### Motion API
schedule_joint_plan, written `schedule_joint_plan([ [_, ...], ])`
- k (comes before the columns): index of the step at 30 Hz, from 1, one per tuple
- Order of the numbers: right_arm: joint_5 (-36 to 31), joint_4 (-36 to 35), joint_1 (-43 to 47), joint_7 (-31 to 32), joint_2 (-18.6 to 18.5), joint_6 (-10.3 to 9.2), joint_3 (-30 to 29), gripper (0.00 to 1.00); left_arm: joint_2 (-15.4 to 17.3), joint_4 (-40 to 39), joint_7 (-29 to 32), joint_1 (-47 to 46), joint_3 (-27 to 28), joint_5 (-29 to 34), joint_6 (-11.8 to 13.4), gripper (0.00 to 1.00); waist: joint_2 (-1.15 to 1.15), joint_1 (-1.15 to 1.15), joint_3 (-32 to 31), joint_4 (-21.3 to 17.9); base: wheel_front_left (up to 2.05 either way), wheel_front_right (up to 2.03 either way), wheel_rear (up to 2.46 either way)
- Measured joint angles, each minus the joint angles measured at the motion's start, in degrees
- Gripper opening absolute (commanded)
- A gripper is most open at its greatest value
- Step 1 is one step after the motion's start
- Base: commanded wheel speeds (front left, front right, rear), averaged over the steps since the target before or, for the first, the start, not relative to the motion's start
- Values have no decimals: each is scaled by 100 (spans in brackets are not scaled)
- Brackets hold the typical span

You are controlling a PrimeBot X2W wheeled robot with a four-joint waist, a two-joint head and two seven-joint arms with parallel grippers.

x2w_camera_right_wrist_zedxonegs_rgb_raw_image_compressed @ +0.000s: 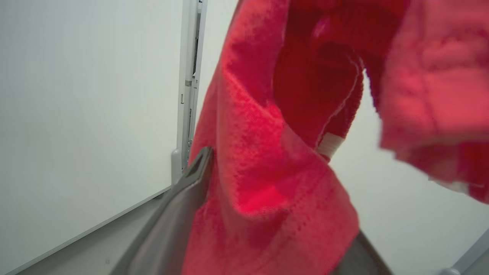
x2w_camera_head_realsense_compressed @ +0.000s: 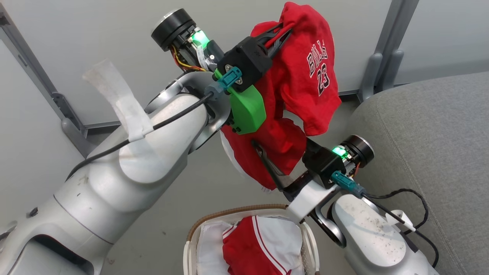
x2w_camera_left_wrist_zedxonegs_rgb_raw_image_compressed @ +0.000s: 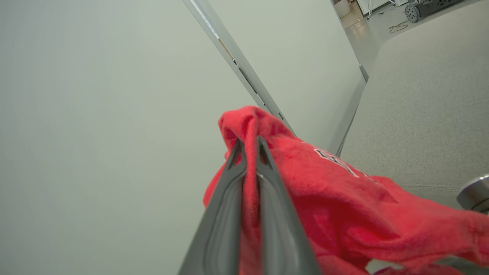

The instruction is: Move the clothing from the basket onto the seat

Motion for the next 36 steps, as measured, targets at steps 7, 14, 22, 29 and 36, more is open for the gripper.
schedule_joint_plan([
  [7,121,-71,-97,0,-1,0,33,0,33,56,-33,171,45,-187,67,0,0,0,3,42,0,0,0],
  [14,88,-278,35,0,0,0,-154,0,160,210,-246,638,204,-443,257,0,0,0,-24,6,0,0,0],
  [22,-99,-541,322,0,-1,0,-697,0,68,435,-940,1545,465,-876,572,100,0,0,-48,-11,0,0,0],
  [29,-280,-700,504,0,-2,0,-1255,0,-87,561,-1188,2356,590,-985,757,100,0,0,-36,-3,0,0,0],
  [36,-400,-859,650,0,-2,0,-1497,0,-266,415,-1215,3166,1049,-1022,767,100,0,0,-34,-13,0,0,0],
])
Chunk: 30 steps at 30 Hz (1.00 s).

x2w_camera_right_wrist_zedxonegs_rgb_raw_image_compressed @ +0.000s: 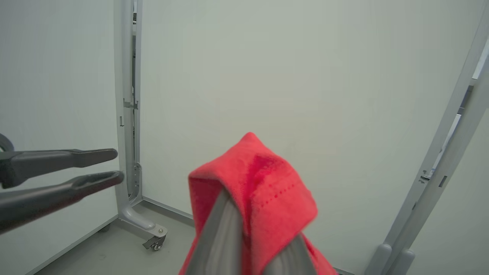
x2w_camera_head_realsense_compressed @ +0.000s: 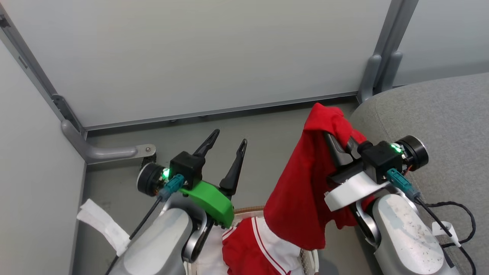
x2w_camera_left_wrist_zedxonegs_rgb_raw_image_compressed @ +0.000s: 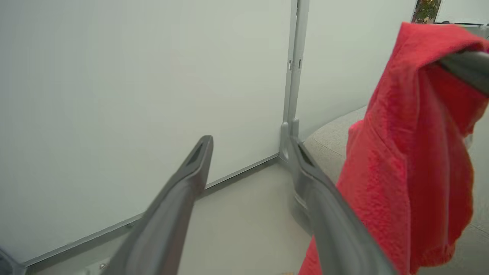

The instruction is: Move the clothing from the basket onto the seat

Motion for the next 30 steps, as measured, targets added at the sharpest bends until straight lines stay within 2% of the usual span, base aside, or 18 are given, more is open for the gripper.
schedule_joint_plan([
  [12,-58,-129,206,0,-1,0,-271,0,-265,-352,-11,1162,719,588,-218,100,0,0,-18,-69,0,0,0],
  [23,-177,-179,233,0,-1,0,-527,0,-490,-292,-12,1484,1098,1037,-398,100,0,0,0,-118,0,0,0],
  [30,-389,-345,223,0,1,1,-732,0,-578,-344,-12,1614,1254,1179,-494,100,0,0,73,-321,0,0,0],
])
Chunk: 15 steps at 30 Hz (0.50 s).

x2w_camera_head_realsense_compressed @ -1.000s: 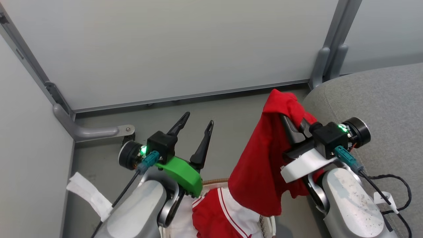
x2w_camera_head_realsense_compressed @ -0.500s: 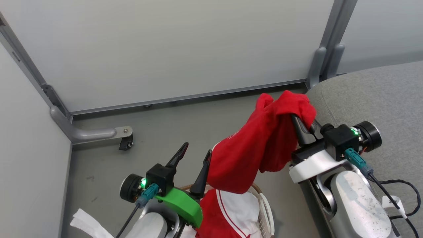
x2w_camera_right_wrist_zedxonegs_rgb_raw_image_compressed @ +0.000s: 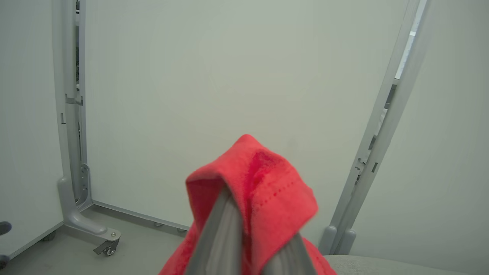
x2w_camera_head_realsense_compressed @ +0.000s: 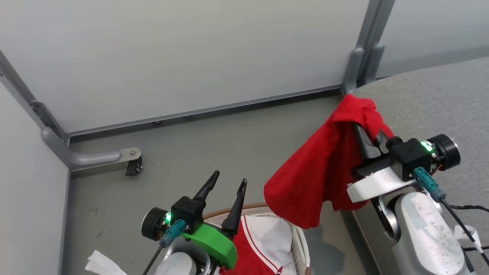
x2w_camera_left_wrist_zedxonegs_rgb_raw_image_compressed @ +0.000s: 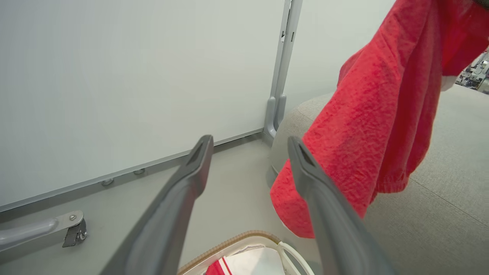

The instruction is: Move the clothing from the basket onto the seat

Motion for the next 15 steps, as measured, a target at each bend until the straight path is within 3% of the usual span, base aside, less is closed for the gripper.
schedule_joint_plan([
  [15,-66,-371,-342,0,-153,1,-468,0,-58,-185,-1,-363,27,447,-155,100,0,0,581,-1207,0,0,0],
])
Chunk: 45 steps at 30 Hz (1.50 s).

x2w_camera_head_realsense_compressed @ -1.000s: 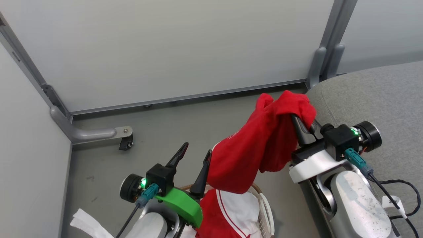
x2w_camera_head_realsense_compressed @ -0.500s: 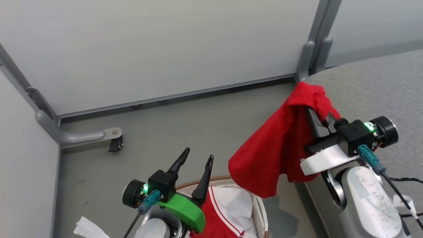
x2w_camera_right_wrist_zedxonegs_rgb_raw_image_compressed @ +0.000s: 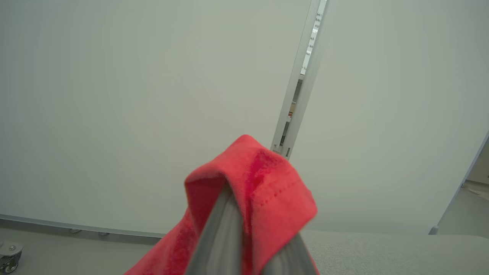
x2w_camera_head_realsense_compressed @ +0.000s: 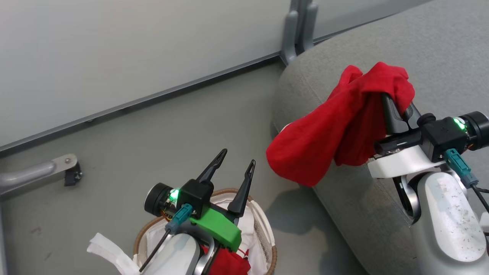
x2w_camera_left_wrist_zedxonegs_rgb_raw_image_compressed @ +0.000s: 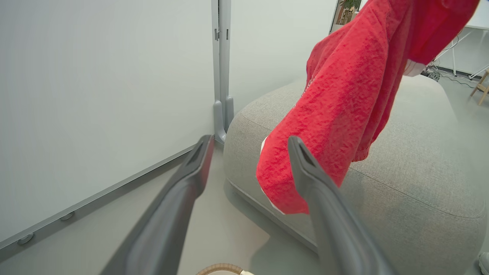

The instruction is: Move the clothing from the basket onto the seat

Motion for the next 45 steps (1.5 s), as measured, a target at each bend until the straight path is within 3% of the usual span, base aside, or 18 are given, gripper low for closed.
schedule_joint_plan([
  [10,58,-76,-24,0,55,-1,-266,0,-14,36,-2,-337,-181,241,-87,100,0,0,578,-882,0,0,0],
  [19,53,-130,-432,0,87,-1,-638,0,112,54,-2,-666,-390,350,-114,100,0,1,1316,-1133,0,0,0],
  [27,-125,-21,-1777,-1,-495,0,-1194,0,312,-67,-2,-1124,-533,515,-118,100,0,1,1980,-1001,0,0,0],
  [36,-32,1028,-3627,-1,-1537,0,-1825,0,400,-265,3,-1570,-597,643,-118,100,0,1,2727,-661,0,0,0],
  [45,-248,2143,-4097,-9,-1612,0,-2158,0,369,-390,44,-1930,-757,832,-84,100,0,2,3373,-213,0,0,0],
])
